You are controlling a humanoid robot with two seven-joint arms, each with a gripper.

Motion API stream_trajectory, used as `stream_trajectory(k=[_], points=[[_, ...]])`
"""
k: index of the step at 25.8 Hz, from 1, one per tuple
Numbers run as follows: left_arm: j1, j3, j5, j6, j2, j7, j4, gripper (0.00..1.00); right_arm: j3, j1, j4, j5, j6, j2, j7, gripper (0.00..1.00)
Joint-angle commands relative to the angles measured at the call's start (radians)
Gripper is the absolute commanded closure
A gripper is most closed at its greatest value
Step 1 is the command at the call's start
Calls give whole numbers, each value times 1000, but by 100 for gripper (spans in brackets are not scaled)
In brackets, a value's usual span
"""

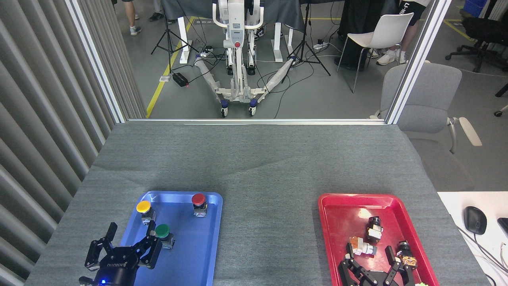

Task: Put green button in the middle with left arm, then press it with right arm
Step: 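Lower the left gripper toward the green button in the blue tray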

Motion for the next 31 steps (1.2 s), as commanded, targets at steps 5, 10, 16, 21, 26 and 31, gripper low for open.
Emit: stream_trajectory(k=[5, 10, 16, 21, 26, 31], points=[[8, 0, 2, -8, 0, -3, -6, 0, 0, 4, -6, -3, -62, 1, -7, 0], [14, -2, -4, -5, -2, 2, 1, 0, -1, 2, -26, -1, -60, -5, -4, 0], [34, -2, -9, -5, 0, 3, -5, 0, -1, 2, -25, -1, -62, -11, -6, 0], [49, -2, -11, -5, 0, 3, 0, 0, 2, -1, -40, 3, -60, -1, -4, 0], [43, -2, -6, -6, -2, 8, 3, 0, 2, -1, -42, 3, -60, -2, -3, 0], [34, -8, -6, -6, -5, 16, -5, 0, 13, 2, -43, 5, -59, 12, 17, 0]])
